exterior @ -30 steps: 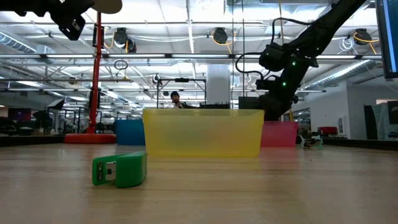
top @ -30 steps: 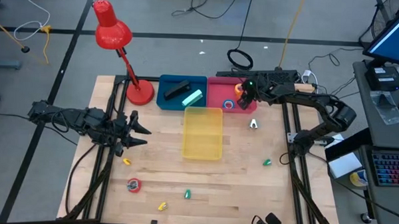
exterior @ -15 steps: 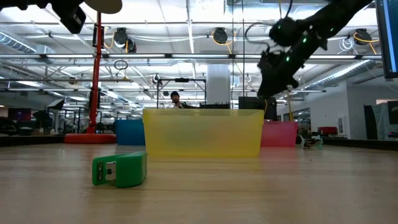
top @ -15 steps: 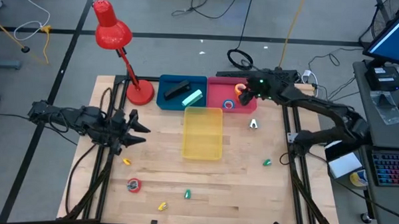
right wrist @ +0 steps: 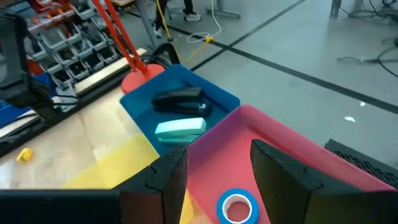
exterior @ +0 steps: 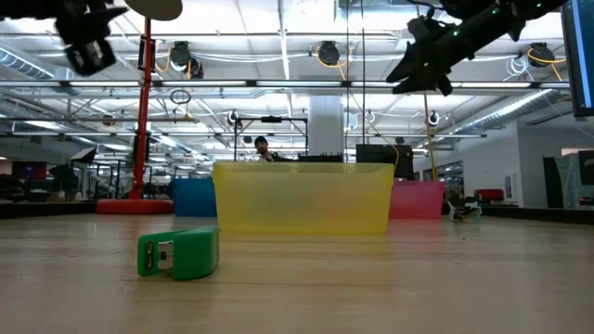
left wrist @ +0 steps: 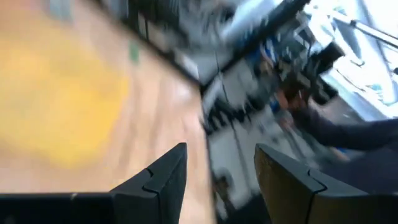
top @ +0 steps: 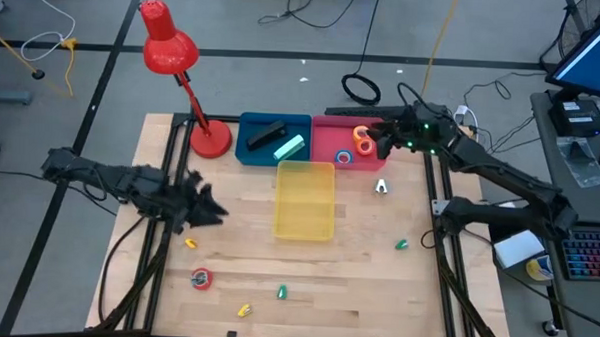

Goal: Pick and place Stapler, Stapler remover, tape
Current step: Put the bottom light blue staple remover into the yellow bin

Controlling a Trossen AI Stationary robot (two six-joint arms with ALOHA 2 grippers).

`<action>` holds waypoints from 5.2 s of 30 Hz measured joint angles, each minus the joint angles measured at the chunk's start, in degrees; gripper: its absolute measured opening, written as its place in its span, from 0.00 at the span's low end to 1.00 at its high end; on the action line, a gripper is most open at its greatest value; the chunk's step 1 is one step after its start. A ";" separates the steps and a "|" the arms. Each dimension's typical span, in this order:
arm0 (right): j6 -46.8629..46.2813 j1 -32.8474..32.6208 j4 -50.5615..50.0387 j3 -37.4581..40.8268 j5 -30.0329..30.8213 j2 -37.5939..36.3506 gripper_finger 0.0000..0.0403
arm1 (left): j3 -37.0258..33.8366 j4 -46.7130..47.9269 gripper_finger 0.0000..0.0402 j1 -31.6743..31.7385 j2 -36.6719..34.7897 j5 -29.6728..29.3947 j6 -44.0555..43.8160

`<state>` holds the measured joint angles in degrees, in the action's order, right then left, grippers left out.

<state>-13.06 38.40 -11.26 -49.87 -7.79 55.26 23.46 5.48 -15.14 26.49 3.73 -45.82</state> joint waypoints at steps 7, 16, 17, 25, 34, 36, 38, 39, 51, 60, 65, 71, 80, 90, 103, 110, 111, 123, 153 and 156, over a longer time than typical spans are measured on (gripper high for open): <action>-0.02 -0.65 -0.07 0.00 0.15 -0.61 0.41 | 0.37 0.60 0.47 -6.10 7.99 10.46 -17.82; -0.02 -0.65 -0.07 0.00 0.20 -0.61 0.41 | 0.44 4.58 0.47 -19.99 12.77 12.09 -40.23; -0.14 -0.65 -0.07 0.00 0.20 -0.61 0.41 | 0.44 5.56 0.47 -21.62 13.12 11.53 -42.66; -1.70 -0.65 -0.18 0.02 0.20 -0.61 0.41 | 0.44 6.79 0.47 -32.55 14.39 3.66 -48.03; -1.73 -0.65 -0.20 0.02 0.17 -0.61 0.41 | 0.44 6.72 0.47 -39.54 14.39 -5.32 -44.28; -1.73 -0.65 -0.20 0.02 0.18 -0.61 0.41 | 0.44 6.72 0.47 -40.41 14.39 -6.23 -44.29; -1.73 -0.65 -0.20 0.04 0.19 -0.59 0.41 | 0.44 7.10 0.47 -41.06 14.39 -6.76 -44.22; -1.73 -0.65 -0.20 0.04 0.19 -0.59 0.41 | 0.46 8.03 0.47 -41.32 14.37 -6.79 -44.31; -1.73 -0.65 -0.23 0.04 0.19 -0.59 0.41 | 0.46 16.12 0.47 -42.75 20.87 -6.21 -45.38; -1.72 -0.65 -0.20 0.04 0.22 -0.59 0.41 | 0.46 15.37 0.47 -42.75 27.78 -6.19 -40.85; -1.70 -0.65 -0.20 0.04 0.22 -0.59 0.41 | 0.46 15.37 0.47 -42.75 29.53 -5.62 -39.30; -1.70 -0.65 -0.20 0.04 0.22 -0.59 0.41 | 0.46 15.31 0.47 -42.76 30.13 -5.29 -38.73; -1.18 -0.65 -0.21 0.04 0.22 -0.59 0.41 | 0.46 18.90 0.47 -42.76 30.12 -5.30 -38.13; -1.20 -0.65 -0.20 0.04 0.22 -0.59 0.41 | 0.46 24.98 0.47 -42.75 30.13 -5.80 -34.55; -1.22 -0.65 -0.20 0.04 0.22 -0.59 0.41 | 0.44 17.30 0.47 -42.76 30.13 -2.23 -39.00; -1.22 -0.63 -0.20 0.04 0.24 -0.59 0.41 | 0.44 13.54 0.47 -42.77 30.11 -4.80 -56.24; -1.25 -0.65 -0.20 0.04 0.23 -0.59 0.41 | 0.44 13.57 0.47 -42.77 30.11 -5.77 -58.59; -1.24 -0.62 -0.18 0.04 0.24 -0.59 0.41 | 0.44 14.63 0.47 -42.75 30.11 -7.26 -67.91; -1.29 -0.62 -0.16 0.04 0.24 -0.59 0.41 | 0.42 11.90 0.47 -37.92 30.24 -4.64 -87.70; -1.29 -0.65 -0.16 0.04 0.24 -0.59 0.41 | 0.44 11.88 0.47 -37.17 31.19 -2.04 -87.73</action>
<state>-14.35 37.76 -11.42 -49.82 -7.55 54.68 23.90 17.37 -52.30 57.68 1.69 -133.55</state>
